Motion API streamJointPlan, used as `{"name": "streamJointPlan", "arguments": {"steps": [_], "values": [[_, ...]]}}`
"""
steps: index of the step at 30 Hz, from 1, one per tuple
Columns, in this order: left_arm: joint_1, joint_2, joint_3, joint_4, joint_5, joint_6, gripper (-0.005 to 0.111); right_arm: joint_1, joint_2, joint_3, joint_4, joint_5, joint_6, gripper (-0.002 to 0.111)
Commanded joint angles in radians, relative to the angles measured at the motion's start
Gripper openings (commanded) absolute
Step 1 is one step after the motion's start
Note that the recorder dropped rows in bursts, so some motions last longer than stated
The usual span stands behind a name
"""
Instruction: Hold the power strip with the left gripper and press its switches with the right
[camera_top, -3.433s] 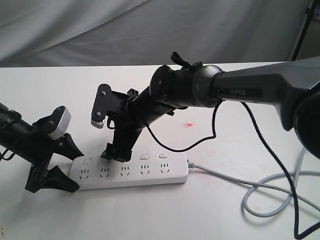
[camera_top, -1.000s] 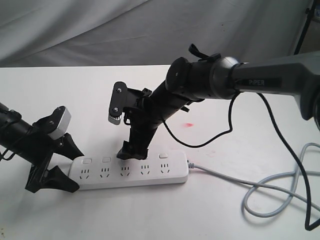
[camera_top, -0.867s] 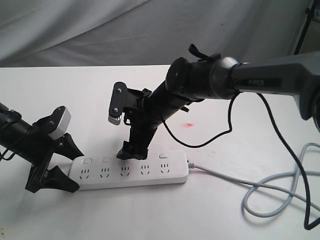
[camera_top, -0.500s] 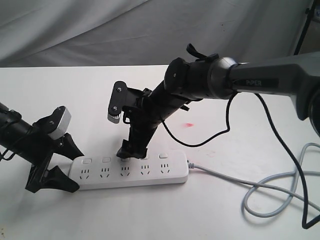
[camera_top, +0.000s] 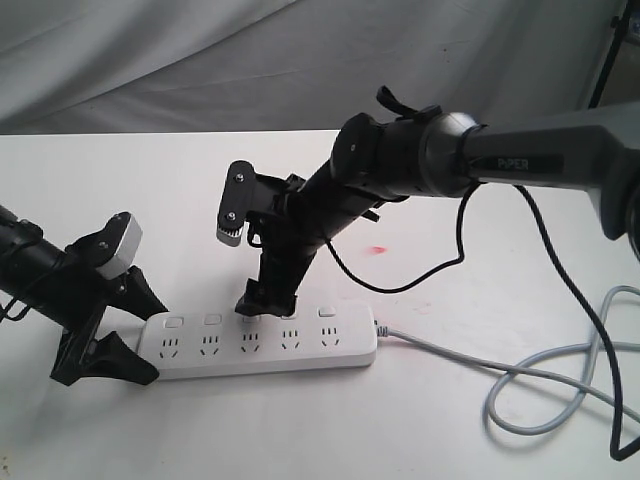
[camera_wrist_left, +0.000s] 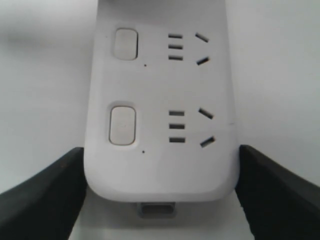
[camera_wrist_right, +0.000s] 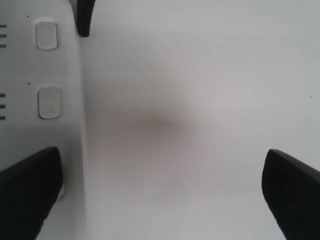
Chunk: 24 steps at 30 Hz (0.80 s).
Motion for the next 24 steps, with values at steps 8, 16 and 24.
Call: {"name": "streamJointPlan", "arguments": {"steps": [8, 16, 24], "values": [[-0.004, 0.005, -0.002, 0.013, -0.011, -0.004, 0.003, -0.007, -0.110, 0.007, 0.022, 0.037, -0.013, 0.105], [-0.004, 0.005, -0.002, 0.013, -0.011, -0.004, 0.003, -0.017, -0.151, 0.072, 0.002, -0.017, -0.029, 0.105], [-0.004, 0.005, -0.002, 0.013, -0.011, -0.004, 0.003, -0.070, -0.190, 0.150, 0.002, -0.040, -0.033, 0.105]]}}
